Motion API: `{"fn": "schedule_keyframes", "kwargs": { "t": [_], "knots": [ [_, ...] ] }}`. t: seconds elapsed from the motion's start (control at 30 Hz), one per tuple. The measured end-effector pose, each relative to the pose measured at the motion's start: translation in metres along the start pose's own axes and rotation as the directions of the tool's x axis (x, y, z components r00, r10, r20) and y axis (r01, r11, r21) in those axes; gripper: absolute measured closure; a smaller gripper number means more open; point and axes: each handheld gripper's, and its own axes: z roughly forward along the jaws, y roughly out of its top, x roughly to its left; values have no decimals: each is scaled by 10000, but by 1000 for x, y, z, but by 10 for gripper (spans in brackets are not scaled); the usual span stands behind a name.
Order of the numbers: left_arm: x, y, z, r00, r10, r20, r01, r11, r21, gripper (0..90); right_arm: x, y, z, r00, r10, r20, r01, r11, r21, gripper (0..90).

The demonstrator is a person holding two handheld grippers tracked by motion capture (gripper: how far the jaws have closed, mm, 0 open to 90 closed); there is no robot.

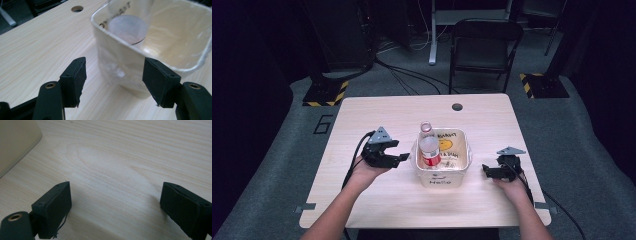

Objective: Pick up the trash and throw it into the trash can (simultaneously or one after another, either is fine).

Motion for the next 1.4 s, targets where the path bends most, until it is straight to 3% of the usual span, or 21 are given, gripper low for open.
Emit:
{"fn": "schedule_keyframes", "kwargs": {
  "t": [0.4, 0.63, 0.97, 1.4],
  "knots": [
    [32, -39, -7, 9963, -544, -672, 547, 9985, 32, 345, 0, 0, 0, 10000, 1, -2, -1, 10000, 1, 95],
    [46, -62, -10, 9870, -1172, -1099, 1150, 9930, -263, 335, 0, 0, 0, 10000, 5, -2, -5, 10000, 1, 95],
    [56, -89, -11, 9732, -1690, -1563, 1659, 9856, -325, 329, 0, 0, 0, 10000, 1, 0, -1, 10000, 0, 95],
    [68, -127, -23, 9611, -1981, -1926, 1992, 9799, -141, 314, 0, 0, 0, 10000, 5, 0, -5, 10000, 0, 95]
  ]
}}
